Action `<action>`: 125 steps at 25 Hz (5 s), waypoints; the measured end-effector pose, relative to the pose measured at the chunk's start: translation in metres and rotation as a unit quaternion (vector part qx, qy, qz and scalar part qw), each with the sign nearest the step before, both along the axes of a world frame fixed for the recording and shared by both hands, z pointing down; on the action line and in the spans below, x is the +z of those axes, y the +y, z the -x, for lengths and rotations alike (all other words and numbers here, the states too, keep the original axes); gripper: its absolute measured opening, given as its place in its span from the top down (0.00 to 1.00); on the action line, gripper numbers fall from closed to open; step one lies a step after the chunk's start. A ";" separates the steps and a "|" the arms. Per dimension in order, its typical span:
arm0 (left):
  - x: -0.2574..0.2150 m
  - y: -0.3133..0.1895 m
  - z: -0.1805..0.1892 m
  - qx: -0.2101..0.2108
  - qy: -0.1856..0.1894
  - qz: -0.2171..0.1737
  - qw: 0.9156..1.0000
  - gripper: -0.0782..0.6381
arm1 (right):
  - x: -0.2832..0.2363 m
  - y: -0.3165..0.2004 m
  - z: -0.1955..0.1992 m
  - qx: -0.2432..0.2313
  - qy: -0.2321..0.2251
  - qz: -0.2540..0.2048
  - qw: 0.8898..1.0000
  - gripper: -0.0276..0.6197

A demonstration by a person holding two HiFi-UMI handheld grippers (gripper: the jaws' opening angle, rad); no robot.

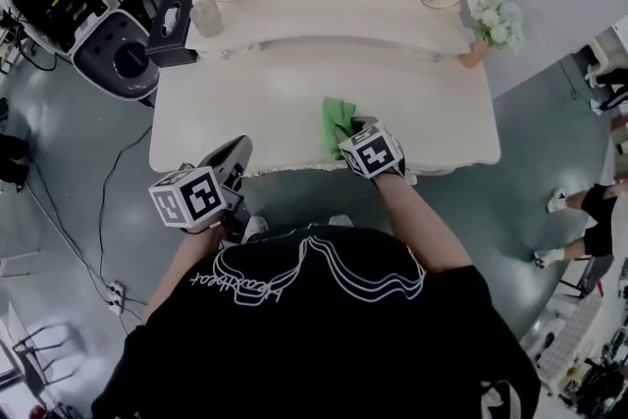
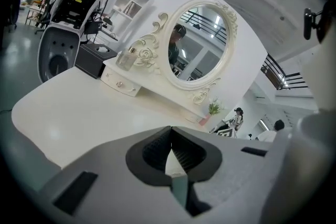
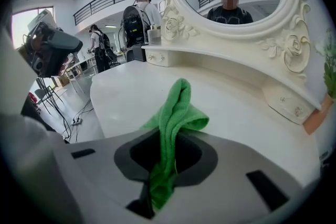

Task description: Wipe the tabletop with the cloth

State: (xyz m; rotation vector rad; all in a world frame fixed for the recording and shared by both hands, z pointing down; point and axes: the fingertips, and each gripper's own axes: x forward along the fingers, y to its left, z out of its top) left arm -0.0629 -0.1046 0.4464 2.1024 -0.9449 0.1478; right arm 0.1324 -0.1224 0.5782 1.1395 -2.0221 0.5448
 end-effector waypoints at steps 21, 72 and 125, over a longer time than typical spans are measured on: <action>0.014 0.022 -0.065 -0.025 -0.007 0.003 1.000 0.89 | -0.002 0.022 -0.080 -0.012 -0.007 -0.012 1.000 0.87; 0.019 0.037 -0.257 0.094 0.000 0.001 0.996 0.89 | -0.004 0.085 -0.352 0.164 0.041 -0.019 0.985 0.87; -0.108 0.102 -0.169 0.195 0.042 -0.151 0.968 0.88 | -0.228 0.138 -0.078 0.017 -0.342 -0.217 0.914 0.88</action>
